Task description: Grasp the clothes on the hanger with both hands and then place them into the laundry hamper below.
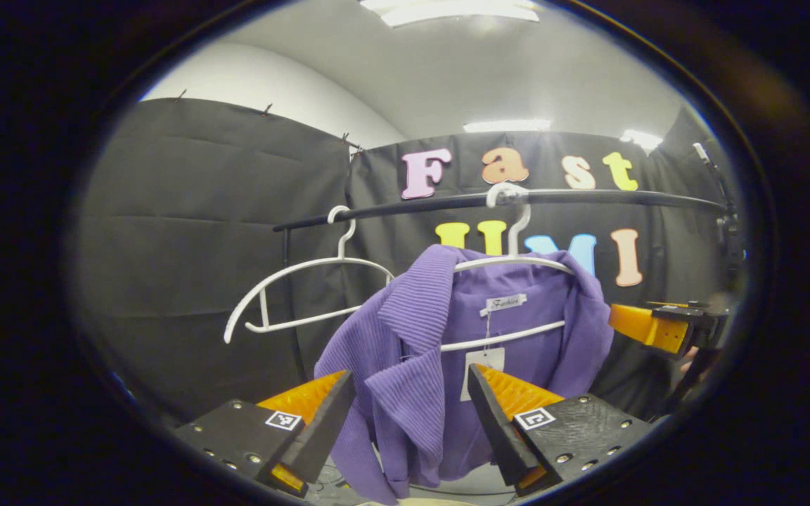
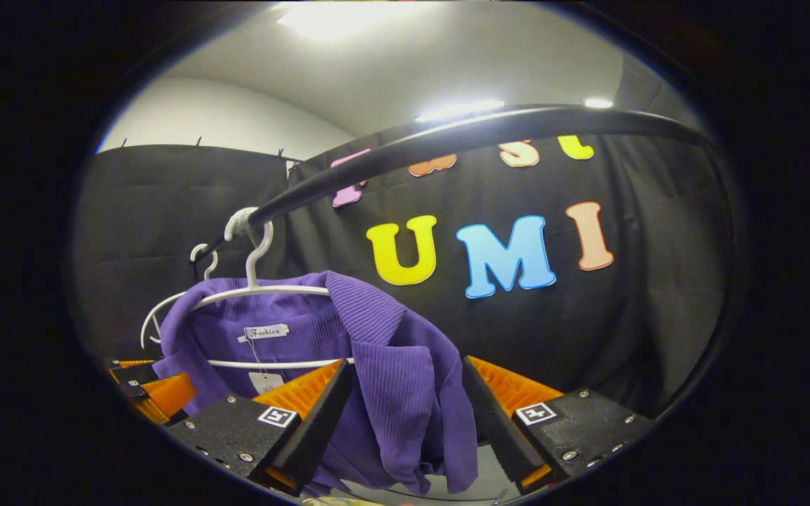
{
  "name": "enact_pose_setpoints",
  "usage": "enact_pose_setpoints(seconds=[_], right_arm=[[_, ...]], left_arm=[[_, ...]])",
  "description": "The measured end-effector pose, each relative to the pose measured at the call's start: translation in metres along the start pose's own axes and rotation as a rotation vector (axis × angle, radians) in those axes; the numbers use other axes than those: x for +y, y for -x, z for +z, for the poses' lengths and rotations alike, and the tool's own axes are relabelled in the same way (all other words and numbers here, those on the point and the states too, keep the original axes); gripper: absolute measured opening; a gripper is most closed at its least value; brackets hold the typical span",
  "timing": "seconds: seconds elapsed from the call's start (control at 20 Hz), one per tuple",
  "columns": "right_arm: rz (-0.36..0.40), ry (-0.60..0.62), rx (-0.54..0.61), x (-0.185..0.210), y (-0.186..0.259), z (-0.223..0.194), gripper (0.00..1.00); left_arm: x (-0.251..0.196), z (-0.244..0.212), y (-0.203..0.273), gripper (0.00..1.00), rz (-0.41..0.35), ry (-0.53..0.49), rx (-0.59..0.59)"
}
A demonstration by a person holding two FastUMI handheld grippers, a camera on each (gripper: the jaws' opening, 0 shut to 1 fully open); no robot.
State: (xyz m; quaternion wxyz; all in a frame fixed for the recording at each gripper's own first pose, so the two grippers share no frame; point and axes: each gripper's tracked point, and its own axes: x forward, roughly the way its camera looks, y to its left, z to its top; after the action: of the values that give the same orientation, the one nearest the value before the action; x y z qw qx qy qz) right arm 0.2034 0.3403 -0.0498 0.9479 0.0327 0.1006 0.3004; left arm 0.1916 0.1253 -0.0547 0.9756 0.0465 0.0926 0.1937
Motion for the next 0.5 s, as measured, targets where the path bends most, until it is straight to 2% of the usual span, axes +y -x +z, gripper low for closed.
enact_pose_setpoints(seconds=[0.1,0.15,0.2,0.35,0.5], right_arm=[[0.017,-0.016,0.019,0.008,-0.016,-0.009,0.97],[0.014,-0.017,0.025,0.008,-0.023,-0.013,0.97],[0.006,-0.01,0.028,0.007,-0.029,-0.017,0.97],[0.003,0.013,0.038,0.008,-0.046,-0.028,0.97],[-0.026,0.027,0.045,0.0,-0.059,-0.033,0.97]], left_arm=[[-0.003,-0.002,-0.013,0.97,-0.004,0.02,0.01],[-0.007,-0.003,-0.015,0.93,-0.018,0.041,0.016],[-0.01,-0.004,-0.019,0.97,-0.027,0.063,0.02],[-0.006,-0.015,-0.035,0.97,0.008,0.086,0.045],[-0.002,-0.023,-0.05,0.97,0.043,0.065,0.062]])
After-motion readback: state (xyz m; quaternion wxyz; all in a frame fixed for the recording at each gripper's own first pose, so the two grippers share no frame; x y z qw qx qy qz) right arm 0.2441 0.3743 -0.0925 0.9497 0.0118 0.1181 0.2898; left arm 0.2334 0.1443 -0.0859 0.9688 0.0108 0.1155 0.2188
